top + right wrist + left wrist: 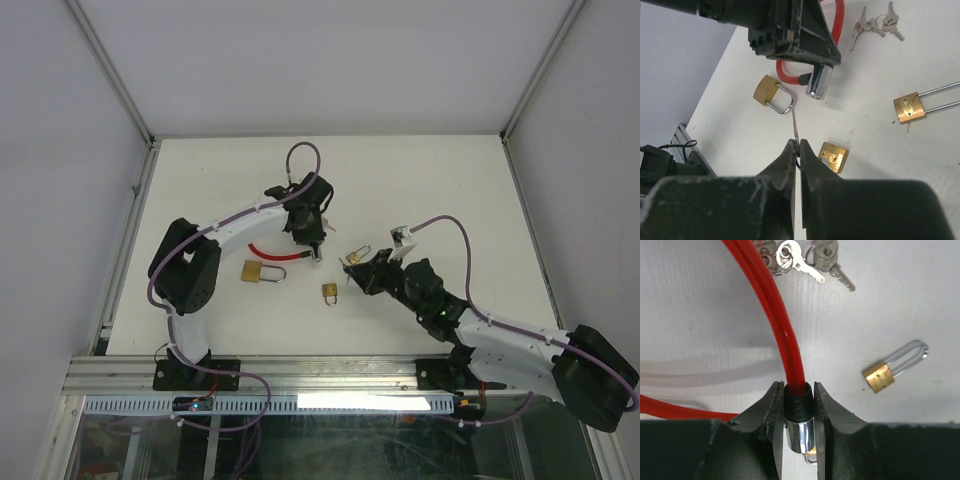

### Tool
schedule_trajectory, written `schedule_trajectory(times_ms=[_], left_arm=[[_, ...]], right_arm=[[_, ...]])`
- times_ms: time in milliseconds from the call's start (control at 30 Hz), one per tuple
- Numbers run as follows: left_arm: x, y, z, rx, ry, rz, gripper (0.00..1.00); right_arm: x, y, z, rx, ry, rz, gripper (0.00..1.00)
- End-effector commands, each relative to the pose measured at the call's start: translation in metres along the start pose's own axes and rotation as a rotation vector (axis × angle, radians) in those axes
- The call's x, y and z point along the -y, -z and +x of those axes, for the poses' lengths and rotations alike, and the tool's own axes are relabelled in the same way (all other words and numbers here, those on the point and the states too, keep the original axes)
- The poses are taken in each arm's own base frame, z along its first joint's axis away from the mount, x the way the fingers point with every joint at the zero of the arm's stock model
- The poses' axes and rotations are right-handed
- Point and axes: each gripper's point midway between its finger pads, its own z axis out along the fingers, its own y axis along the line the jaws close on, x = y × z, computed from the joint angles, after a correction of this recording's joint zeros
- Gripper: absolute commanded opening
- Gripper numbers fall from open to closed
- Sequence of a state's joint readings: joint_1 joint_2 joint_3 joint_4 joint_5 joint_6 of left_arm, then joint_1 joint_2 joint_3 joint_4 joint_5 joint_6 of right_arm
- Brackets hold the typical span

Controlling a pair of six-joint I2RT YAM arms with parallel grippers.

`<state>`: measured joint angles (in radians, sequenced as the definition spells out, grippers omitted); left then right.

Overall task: Unlock with the key
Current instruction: Pick up the lock from the center of the board, then unlock the lock.

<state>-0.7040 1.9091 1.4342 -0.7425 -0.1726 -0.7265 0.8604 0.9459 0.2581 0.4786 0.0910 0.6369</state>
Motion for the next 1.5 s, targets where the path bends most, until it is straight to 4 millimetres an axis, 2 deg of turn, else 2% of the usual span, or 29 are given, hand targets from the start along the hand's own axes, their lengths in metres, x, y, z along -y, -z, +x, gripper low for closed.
schedule_trajectory(times_ms=[0,333,600,633,700,1467], left_arm=[[0.036,0.047,-0.036,0.111,0.139,0.226,0.00],[0.056,0.076,-0.047,0.120,0.206,0.390,0.00],[0.058,0.082,-0.046,0.121,0.209,0.418,0.00],[0.058,0.082,-0.046,0.122,0.209,0.420,0.00],[0.058,0.083,-0.046,0.121,0.209,0.423,0.00],[0.061,0.087,-0.042,0.110,0.210,0.452,0.00]], right_arm=[[-0.033,-0.009,-0.031,0.097,-0.034,-0.079,0.00],[-0.035,-0.025,-0.021,0.075,-0.066,-0.070,0.00],[-0.027,-0.038,-0.009,0.047,-0.061,-0.046,0.00],[-0.022,-0.040,-0.015,0.087,-0.165,-0.006,0.00],[-0.018,-0.042,-0.018,0.109,-0.209,0.021,0.00],[-0.004,-0.046,-0.019,0.161,-0.319,0.062,0.00]])
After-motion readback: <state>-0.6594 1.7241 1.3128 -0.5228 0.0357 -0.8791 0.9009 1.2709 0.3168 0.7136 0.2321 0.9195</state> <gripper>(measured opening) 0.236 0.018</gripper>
